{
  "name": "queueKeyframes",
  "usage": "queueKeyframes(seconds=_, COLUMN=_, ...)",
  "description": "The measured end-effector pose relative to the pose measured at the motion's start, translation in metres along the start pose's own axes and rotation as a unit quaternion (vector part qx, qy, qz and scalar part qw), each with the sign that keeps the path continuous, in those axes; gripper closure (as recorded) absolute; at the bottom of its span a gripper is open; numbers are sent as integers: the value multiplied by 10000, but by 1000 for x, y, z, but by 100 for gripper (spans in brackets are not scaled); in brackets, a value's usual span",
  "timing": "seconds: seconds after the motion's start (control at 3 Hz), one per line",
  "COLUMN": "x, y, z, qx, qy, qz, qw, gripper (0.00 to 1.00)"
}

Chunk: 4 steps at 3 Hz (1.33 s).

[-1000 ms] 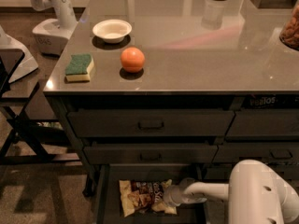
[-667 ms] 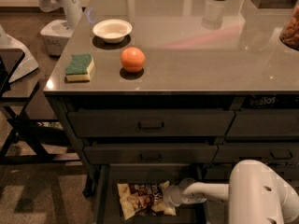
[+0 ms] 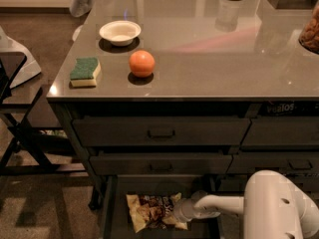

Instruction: Pick brown chip bag from bottom drawer and place on counter

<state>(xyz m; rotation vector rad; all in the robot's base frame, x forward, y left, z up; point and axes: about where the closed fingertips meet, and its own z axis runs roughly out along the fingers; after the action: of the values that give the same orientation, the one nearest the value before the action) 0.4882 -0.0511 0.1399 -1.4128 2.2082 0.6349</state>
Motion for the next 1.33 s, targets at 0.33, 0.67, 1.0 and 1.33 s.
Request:
queueKeyframes(seconds=0.33, x=-2, y=0, z=-2, qx=0, qy=-2, qz=1, qw=10000, gripper=100)
queueKeyframes(seconds=0.67, x=-13, y=1, z=-18, qx=-19, qy=-124, qz=77, qw=9999, gripper=100)
queueKeyframes(seconds=1.0, x=-24, y=1, z=-35, qx=-15, qy=-209, qz=108, qw=9997, gripper=100)
queueKeyframes(seconds=1.33, x=-33, y=1, z=-49, qx=7, qy=-333, qz=114, qw=9994, gripper=100)
